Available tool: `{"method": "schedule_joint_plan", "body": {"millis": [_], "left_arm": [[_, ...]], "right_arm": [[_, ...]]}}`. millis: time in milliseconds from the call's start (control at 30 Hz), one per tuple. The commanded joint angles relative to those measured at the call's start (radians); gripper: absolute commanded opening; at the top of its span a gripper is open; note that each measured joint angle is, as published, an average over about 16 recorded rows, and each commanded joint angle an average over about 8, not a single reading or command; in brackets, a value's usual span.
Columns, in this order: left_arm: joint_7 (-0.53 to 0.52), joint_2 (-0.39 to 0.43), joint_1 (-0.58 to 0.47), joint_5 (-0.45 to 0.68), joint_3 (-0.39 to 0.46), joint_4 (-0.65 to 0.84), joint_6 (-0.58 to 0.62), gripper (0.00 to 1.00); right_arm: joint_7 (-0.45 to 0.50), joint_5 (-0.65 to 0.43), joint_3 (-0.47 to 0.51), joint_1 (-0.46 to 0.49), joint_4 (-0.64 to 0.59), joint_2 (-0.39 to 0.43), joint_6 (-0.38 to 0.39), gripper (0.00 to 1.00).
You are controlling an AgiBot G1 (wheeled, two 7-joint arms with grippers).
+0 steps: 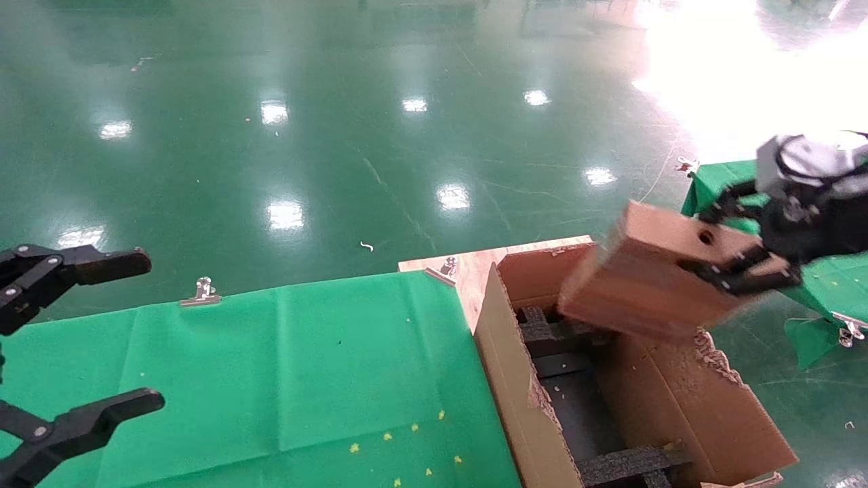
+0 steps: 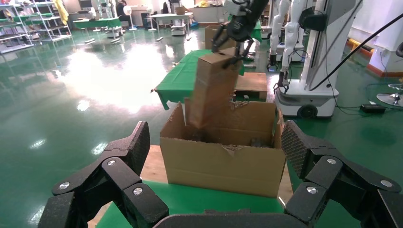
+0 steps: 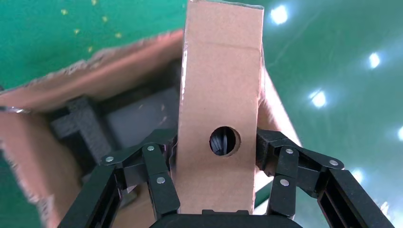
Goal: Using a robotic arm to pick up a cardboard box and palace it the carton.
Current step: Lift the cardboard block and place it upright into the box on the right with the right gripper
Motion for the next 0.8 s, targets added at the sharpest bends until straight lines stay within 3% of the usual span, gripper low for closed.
{"method": "schedule_joint_plan", "body": {"millis": [33, 333, 600, 800], "left_arm": [[0.0, 0.0, 0.0, 0.0, 0.0, 0.0, 0.0, 1.0], [0.0, 0.0, 0.0, 0.0, 0.0, 0.0, 0.0, 1.0], [0.0, 0.0, 0.0, 0.0, 0.0, 0.0, 0.0, 1.0], [0.0, 0.0, 0.0, 0.0, 0.0, 0.0, 0.0, 1.0]], "right_arm": [[0.002, 0.007, -0.042, 0.015, 0.003, 0.032, 0.0, 0.0], [0.008, 0.049, -0.123, 0.027, 0.013, 0.063, 0.001, 0.0], [0.015, 0.046, -0.112, 0.019, 0.012, 0.055, 0.01, 0.0], [0.118, 0.055, -0.128, -0.005, 0.016, 0.056, 0.057, 0.0]]}}
